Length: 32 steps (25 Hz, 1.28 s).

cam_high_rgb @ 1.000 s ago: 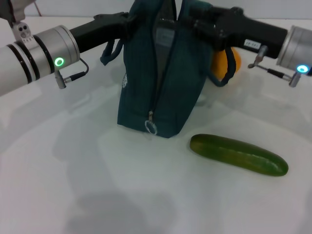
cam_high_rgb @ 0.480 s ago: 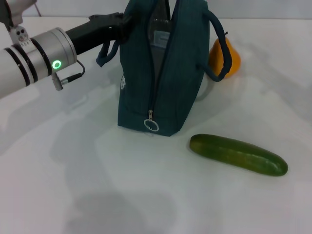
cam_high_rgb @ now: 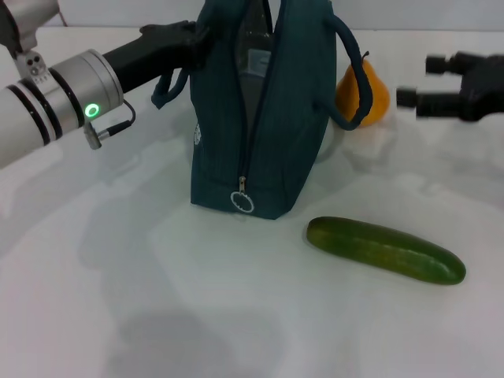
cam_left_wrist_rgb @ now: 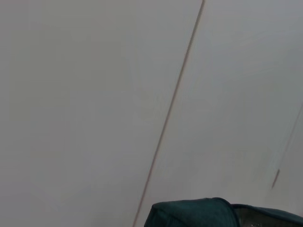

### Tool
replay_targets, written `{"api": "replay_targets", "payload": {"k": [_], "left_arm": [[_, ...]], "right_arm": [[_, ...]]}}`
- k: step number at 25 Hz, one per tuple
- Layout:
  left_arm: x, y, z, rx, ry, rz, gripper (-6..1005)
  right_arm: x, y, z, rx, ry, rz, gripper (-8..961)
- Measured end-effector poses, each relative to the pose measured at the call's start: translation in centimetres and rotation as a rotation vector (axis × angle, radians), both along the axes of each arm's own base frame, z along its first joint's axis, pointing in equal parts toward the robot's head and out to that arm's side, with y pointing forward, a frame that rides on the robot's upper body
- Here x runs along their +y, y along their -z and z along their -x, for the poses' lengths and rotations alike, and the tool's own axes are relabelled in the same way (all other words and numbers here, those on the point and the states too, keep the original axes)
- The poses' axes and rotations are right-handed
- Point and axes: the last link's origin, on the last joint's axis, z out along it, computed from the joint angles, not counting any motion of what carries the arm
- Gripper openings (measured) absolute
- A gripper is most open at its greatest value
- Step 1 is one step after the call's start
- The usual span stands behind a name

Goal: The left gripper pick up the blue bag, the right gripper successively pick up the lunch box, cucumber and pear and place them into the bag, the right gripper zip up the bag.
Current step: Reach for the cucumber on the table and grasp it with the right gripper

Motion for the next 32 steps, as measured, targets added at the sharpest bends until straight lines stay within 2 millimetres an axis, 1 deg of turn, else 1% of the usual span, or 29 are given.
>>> {"api": "replay_targets", "payload": {"k": [3, 6, 12, 16, 20, 25, 32], "left_arm": [[0.0, 0.1, 0.1, 0.002, 0.002, -0.009, 44], [-0.1, 0.1, 0.2, 0.009, 0.006, -0.013, 44], [-0.1, 0.2, 0.1, 0.025, 0.020, -0.021, 43], [0.0, 0.2, 0.3, 0.037, 0.016, -0.028, 43], [0.2, 0.2, 0.2, 0.050, 0.022, -0.036, 44], [0.1, 0.3, 0.2, 0.054, 0.025, -0.038, 44], [0.2, 0.2, 0.2, 0.053, 0.023, -0.043, 44]], "right_arm": [[-0.7, 0.4, 1.6, -0.142, -0.035, 0.109, 774], [-1.3, 0.9, 2.8, -0.279, -0.033, 0.202, 895], [-2.1, 2.2, 4.8, -0.449, -0.044, 0.288, 882], [-1.6, 3.3, 5.6, -0.555, -0.039, 0.306, 875], [-1.4, 4.8, 6.3, -0.649, -0.044, 0.341, 868], [-1.2, 6.4, 7.0, -0.685, -0.079, 0.361, 860], [-1.3, 7.3, 7.6, -0.688, -0.087, 0.378, 848]]}}
